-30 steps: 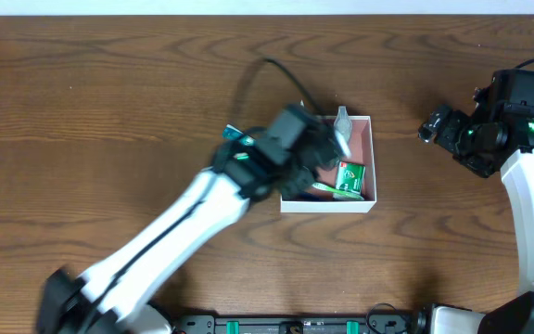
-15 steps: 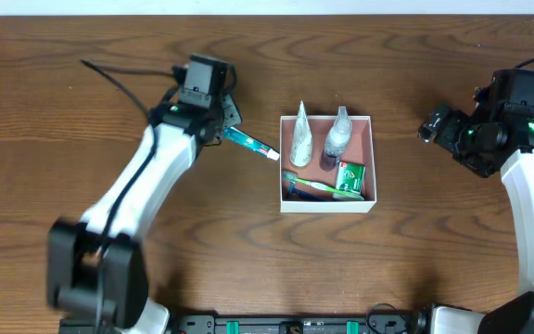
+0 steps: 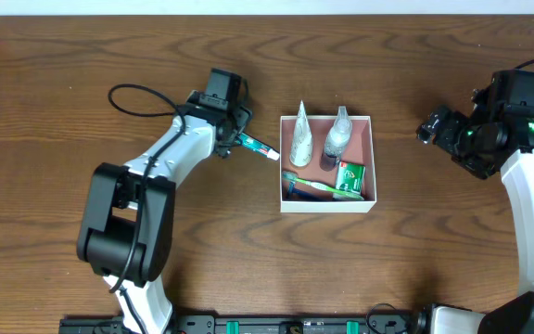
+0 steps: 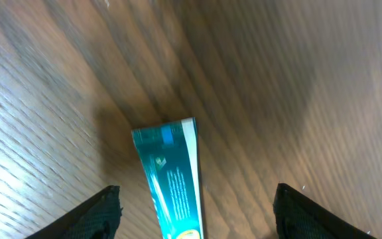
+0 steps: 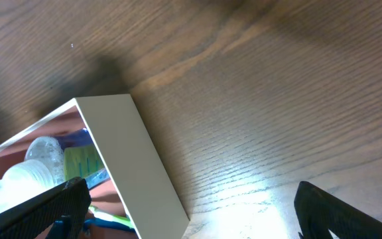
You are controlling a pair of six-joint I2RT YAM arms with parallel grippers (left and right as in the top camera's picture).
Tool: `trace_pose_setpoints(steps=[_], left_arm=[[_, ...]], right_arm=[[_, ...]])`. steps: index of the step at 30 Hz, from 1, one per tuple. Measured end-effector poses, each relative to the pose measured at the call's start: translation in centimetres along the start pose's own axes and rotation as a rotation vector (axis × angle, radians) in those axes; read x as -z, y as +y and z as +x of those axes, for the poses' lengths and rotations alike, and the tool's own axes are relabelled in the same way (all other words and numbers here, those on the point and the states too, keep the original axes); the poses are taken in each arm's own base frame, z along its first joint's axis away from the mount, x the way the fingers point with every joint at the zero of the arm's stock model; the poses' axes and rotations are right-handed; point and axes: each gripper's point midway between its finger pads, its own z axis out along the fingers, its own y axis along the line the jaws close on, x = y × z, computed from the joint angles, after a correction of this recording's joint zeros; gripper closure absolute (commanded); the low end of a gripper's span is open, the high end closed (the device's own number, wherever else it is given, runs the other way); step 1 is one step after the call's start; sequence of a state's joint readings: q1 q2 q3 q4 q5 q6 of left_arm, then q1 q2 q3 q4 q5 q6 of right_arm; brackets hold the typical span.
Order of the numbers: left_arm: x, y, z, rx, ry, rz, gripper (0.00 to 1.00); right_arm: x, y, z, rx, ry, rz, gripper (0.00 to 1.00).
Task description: Pack container
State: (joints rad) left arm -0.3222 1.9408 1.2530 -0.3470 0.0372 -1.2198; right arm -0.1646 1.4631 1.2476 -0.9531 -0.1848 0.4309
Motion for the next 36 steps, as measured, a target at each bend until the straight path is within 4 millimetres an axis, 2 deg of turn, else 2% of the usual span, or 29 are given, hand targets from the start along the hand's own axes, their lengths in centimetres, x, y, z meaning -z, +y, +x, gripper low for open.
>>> trace_pose_setpoints(steps=[5,7,8,11,21,33,36], left_arm=[[-1.1,0.2,2.5,0.009,0.033,-0.024,0.26],[-1.4,0.2,3.1,0.015,0.041,-0.028,0.34],[-1.4,0.2,3.1,0.017,0.043,-0.026,0.35],[-1.6,0.5,3.1,0.031,0.044,-0.039,0.47],[-1.2,2.6,3.5,0.034,0.064,-0.134,0.57],[-0.4,5.6,2.7,0.066,0.084,-0.253,0.58],[-0.4,5.7,2.5,0.071,0.083,-0.256,0.67]], right_arm=[[0.0,0.0,0.1,-0.001,0.003,0.001,0.01],[0.0,-0.1,0.2,-0.002,0.010,0.002,0.01],[0.0,-0.1,0.3,-0.003,0.014,0.003,0.01],[0.0,-0.2,0.5,-0.004,0.020,0.006,0.01],[0.0,0.2,0.7,-0.005,0.033,-0.014,0.01],[0.0,0.7,1.0,-0.006,0.050,-0.048,0.01],[0.1,0.9,1.1,-0.006,0.054,-0.058,0.01]])
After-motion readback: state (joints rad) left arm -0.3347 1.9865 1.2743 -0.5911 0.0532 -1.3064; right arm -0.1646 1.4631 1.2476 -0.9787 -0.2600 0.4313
